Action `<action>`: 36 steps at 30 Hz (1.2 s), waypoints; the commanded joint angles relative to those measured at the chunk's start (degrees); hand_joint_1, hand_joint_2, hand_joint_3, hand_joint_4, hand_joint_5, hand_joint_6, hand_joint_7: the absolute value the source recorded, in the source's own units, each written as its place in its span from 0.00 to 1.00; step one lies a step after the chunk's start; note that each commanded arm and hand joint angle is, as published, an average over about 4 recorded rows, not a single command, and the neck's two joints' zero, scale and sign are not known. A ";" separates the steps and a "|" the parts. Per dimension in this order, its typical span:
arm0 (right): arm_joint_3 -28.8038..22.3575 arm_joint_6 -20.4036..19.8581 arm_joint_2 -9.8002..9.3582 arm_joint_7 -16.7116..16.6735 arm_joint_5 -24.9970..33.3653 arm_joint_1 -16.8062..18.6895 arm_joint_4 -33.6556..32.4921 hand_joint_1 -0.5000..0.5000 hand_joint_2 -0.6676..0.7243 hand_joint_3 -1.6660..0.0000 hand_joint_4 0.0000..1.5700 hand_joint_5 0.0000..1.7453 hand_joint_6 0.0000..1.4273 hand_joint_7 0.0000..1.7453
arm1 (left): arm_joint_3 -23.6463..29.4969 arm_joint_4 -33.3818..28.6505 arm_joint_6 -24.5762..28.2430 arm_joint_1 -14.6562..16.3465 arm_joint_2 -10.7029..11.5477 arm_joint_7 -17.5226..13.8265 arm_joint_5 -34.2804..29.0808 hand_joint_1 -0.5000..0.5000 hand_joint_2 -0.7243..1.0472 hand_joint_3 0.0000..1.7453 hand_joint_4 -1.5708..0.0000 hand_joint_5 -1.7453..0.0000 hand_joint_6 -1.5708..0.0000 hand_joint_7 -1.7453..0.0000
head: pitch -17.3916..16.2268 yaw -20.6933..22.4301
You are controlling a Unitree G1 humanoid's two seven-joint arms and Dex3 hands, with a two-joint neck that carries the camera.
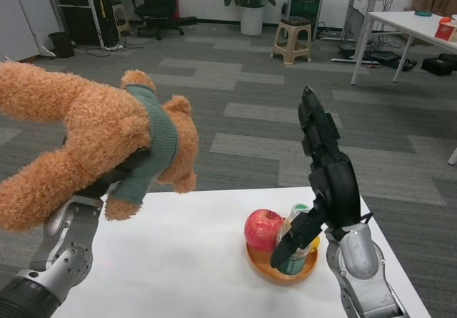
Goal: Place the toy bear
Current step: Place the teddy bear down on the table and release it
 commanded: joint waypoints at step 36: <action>-0.11 -0.64 0.43 -0.28 0.92 -0.49 2.30 0.08 0.82 1.00 0.00 0.00 0.00 0.00 | -18.10 17.16 19.74 -15.10 5.93 11.21 82.13 0.44 1.00 0.15 0.32 0.00 0.41 0.04 | 0.41 0.00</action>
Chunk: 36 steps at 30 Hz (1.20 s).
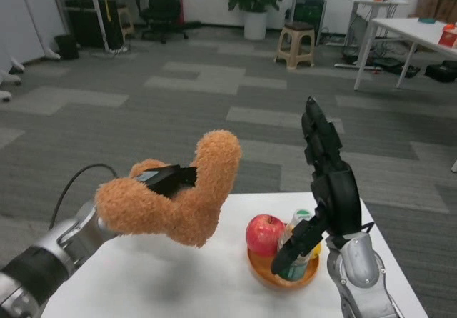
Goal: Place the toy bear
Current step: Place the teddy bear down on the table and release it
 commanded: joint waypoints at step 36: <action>-0.23 -0.37 -0.01 -0.25 0.49 -0.71 0.58 0.08 0.82 1.00 0.00 0.00 0.00 0.00 | -13.16 18.35 3.01 -4.83 -2.17 -14.01 -11.25 0.10 1.00 0.22 1.00 0.00 0.98 0.22 | -0.65 0.20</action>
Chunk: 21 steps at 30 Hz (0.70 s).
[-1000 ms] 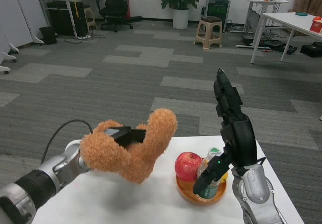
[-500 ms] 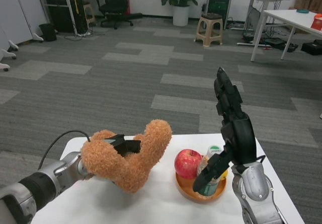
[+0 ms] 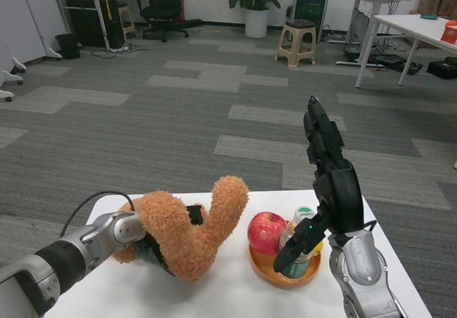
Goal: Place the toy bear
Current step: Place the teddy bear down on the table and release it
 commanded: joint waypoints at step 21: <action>-0.30 -0.43 0.06 -0.26 0.32 -0.65 -0.31 0.08 0.82 1.00 0.00 0.00 0.00 0.00 | 4.05 -3.88 2.86 3.24 0.18 -7.37 -1.97 0.02 0.04 0.05 1.00 0.00 1.00 0.43 | -0.08 0.13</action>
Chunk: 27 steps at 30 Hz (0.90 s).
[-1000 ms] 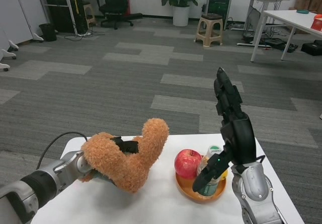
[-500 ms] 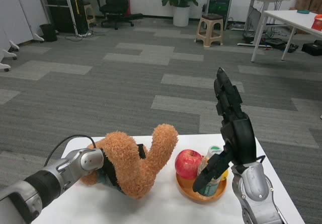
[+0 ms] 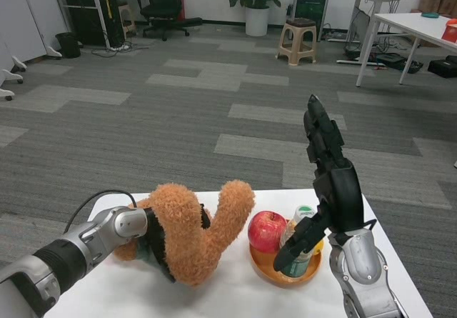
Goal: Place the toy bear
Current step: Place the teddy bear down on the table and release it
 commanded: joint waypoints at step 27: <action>-0.26 -0.42 0.01 -0.26 0.32 -0.64 -0.42 0.08 0.82 1.00 0.00 0.00 0.00 0.00 | 15.66 -8.50 -4.53 7.59 0.29 0.96 -6.68 0.02 0.04 0.05 1.00 0.19 1.00 0.49 | -0.18 0.02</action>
